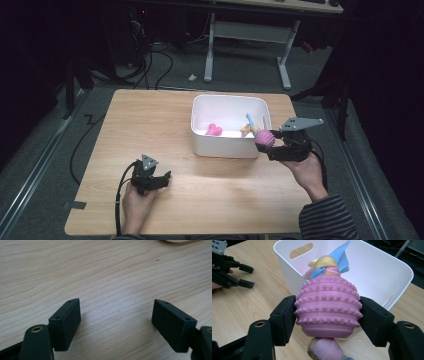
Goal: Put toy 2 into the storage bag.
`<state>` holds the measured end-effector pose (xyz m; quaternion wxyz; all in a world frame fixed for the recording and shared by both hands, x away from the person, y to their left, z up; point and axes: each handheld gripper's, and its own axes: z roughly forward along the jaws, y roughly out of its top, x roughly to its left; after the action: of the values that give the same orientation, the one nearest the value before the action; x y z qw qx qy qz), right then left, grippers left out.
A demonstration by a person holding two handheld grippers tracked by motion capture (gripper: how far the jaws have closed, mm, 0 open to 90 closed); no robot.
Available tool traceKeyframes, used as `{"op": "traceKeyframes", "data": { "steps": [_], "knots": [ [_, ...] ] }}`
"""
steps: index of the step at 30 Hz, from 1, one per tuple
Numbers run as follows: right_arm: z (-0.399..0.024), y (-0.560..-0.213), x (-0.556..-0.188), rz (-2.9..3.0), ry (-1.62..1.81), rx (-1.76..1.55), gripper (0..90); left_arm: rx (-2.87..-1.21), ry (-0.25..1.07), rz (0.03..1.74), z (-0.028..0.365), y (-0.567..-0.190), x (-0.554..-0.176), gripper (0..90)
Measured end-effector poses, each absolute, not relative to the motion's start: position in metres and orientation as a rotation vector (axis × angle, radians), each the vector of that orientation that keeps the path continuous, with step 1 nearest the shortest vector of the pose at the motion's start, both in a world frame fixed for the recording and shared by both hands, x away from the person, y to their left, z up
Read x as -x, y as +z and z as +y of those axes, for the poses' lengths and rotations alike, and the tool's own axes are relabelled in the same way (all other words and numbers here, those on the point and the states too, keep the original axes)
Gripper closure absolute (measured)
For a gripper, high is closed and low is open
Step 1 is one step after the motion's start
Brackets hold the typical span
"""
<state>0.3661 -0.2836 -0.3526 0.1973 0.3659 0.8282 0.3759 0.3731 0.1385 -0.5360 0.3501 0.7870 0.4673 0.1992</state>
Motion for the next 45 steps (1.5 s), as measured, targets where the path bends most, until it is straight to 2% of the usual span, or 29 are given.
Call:
{"op": "traceKeyframes", "data": {
  "steps": [21, 45],
  "knots": [
    [-0.271, -0.359, -0.416, 2.350, 1.044, -1.041, 34.1, -2.038, 0.516, 1.211, 0.138, -0.536, -0.373, 23.7],
    [-0.250, -0.374, -0.444, 2.434, 0.993, -1.047, 33.8, -2.038, 0.516, 1.211, 0.138, -0.536, -0.373, 23.8]
  ]
}}
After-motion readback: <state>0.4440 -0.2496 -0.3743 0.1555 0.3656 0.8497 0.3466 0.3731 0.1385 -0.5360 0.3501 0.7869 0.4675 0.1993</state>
